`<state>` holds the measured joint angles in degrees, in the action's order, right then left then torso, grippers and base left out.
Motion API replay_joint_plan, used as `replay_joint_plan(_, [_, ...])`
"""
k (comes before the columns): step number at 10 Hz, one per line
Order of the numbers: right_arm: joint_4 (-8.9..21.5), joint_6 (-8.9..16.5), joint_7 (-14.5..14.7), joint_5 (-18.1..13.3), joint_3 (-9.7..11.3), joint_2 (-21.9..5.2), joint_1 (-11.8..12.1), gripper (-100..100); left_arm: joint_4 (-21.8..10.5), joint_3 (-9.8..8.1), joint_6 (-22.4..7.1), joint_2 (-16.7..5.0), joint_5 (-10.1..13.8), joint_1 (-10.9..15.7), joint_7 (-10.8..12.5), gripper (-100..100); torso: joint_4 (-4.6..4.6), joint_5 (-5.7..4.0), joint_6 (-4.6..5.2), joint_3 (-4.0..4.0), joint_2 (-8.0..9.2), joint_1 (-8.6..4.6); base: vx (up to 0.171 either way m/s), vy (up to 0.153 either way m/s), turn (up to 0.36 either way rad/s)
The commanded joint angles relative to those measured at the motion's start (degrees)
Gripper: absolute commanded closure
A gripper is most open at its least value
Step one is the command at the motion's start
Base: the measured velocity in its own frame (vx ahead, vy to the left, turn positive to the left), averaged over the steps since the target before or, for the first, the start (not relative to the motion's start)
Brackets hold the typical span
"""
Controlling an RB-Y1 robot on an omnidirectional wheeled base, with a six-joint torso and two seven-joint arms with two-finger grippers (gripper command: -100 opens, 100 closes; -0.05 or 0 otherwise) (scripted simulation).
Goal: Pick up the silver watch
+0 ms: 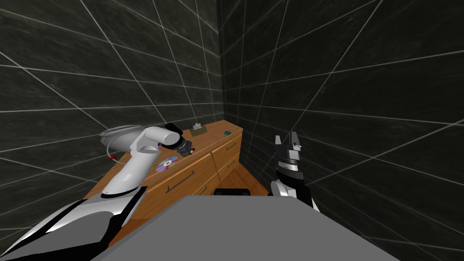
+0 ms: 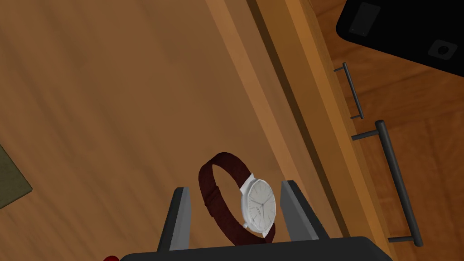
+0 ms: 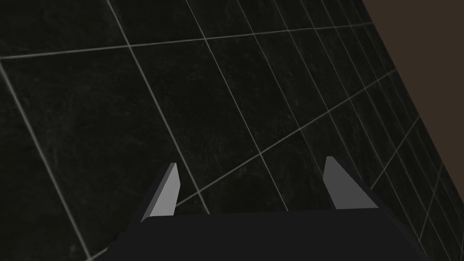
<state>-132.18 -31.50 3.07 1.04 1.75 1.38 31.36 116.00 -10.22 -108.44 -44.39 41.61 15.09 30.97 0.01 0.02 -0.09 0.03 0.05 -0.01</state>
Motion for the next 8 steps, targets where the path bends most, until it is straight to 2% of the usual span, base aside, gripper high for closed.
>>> replay_joint_plan(1, [0.00,0.00,0.00,0.00,0.00,0.00,0.00,0,0.00,0.00,0.00,0.00,0.00,0.00,0.00,100,0.00,0.00,0.00,0.00,0.00,0.00,-0.007,-0.001,0.004])
replay_joint_plan(4, [0.00,0.00,0.00,0.00,0.00,0.00,0.00,0,-0.15,0.09,-0.33,0.02,0.06,-0.15,0.02,100,0.12,0.01,0.03,0.08,0.04,0.01,0.000,0.000,0.000])
replay_joint_plan(5, [0.00,0.00,0.00,0.00,0.00,0.00,0.00,0,-0.16,0.08,-0.32,0.02,0.06,-0.14,0.05,0,0.10,0.01,0.04,0.06,0.02,0.02,0.000,0.000,0.000])
replay_joint_plan(6, [0.00,0.00,0.00,0.00,0.00,0.00,0.00,0,1.81,-0.38,-1.16,-0.11,0.99,-0.24,0.34,100,0.10,0.02,0.04,0.05,0.01,0.02,0.043,-0.001,0.130])
replay_joint_plan(8, [0.00,0.00,0.00,0.00,0.00,0.00,0.01,0,4.26,-0.82,-2.85,-0.28,2.42,-0.33,0.83,100,0.07,-0.01,0.04,-0.04,-0.17,-0.03,0.069,-0.021,0.158])
